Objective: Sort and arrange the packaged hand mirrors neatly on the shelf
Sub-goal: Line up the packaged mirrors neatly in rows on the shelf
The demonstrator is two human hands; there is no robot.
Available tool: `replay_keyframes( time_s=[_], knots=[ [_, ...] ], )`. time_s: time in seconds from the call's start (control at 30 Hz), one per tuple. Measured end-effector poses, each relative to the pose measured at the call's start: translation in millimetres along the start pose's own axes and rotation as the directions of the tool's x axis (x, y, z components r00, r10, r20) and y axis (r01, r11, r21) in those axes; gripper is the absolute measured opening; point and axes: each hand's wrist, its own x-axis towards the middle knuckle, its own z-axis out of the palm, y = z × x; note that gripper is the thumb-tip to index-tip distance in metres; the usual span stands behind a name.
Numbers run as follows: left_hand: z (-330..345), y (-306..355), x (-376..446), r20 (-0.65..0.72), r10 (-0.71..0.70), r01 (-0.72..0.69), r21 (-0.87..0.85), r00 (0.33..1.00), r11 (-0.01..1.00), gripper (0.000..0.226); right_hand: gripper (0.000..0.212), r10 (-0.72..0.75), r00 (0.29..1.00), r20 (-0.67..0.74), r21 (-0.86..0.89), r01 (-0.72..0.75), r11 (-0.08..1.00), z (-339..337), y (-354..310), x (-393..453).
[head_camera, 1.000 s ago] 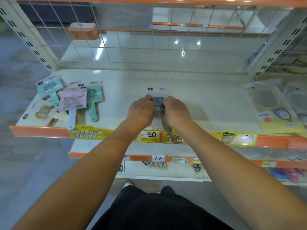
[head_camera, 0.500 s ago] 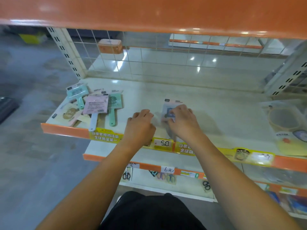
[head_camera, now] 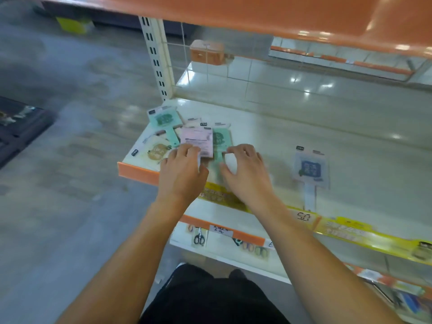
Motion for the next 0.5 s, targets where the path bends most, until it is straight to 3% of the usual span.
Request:
replay_keyframes(
  time_s=[0.5],
  knots=[
    [-15.8, -107.4, 46.8, 0.074, 0.106, -0.104, -0.037, 0.992, 0.994, 0.038, 0.058, 0.133, 0.99, -0.036, -0.087, -0.136, 0.987, 73.8, -86.4, 44.5]
  ],
)
